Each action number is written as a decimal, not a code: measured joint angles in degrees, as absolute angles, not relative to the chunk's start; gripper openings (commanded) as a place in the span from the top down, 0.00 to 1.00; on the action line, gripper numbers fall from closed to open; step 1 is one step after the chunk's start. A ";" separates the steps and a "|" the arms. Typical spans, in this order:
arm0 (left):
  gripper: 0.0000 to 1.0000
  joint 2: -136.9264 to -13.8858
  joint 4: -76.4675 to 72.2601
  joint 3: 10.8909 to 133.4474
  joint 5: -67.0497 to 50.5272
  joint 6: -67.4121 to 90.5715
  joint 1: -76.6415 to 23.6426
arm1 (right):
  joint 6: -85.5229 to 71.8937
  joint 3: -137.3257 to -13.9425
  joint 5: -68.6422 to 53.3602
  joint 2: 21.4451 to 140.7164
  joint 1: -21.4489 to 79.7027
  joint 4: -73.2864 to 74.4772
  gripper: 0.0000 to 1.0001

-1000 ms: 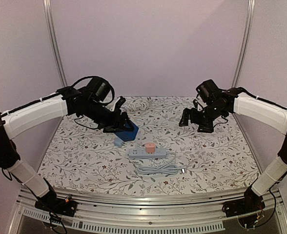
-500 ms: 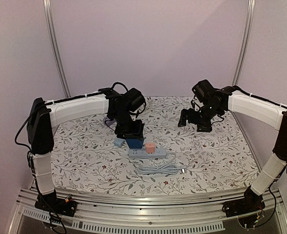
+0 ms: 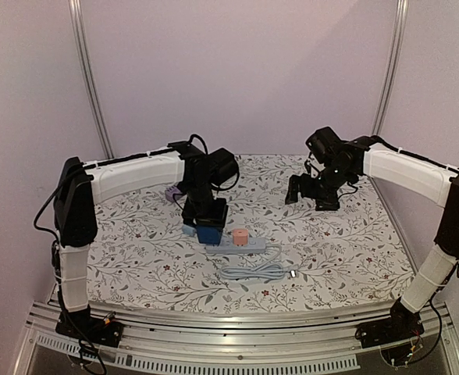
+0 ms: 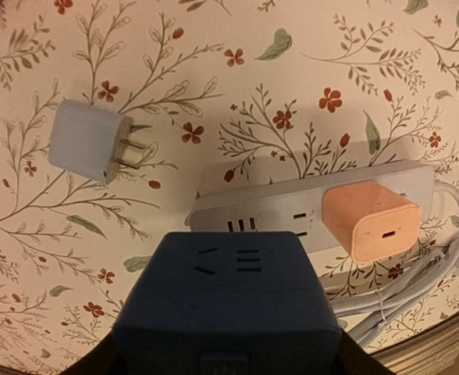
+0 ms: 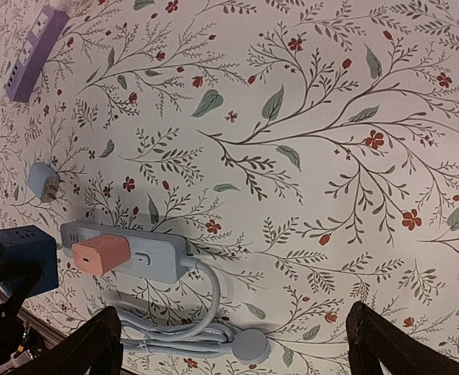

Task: Insert the plug

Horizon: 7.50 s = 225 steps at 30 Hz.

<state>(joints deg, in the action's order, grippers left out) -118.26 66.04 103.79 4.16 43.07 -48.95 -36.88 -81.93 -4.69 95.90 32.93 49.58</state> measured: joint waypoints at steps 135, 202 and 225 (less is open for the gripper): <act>1.00 -119.00 53.19 93.56 14.66 51.92 -54.57 | -31.38 -79.02 -4.14 96.84 32.93 49.10 0.01; 0.37 -118.85 51.81 93.36 12.84 50.15 -53.49 | -32.73 -77.47 -3.27 95.61 32.93 49.89 0.01; 0.01 -119.07 53.78 96.31 9.56 47.00 -53.47 | -32.91 -74.85 -2.20 92.66 32.93 48.97 0.01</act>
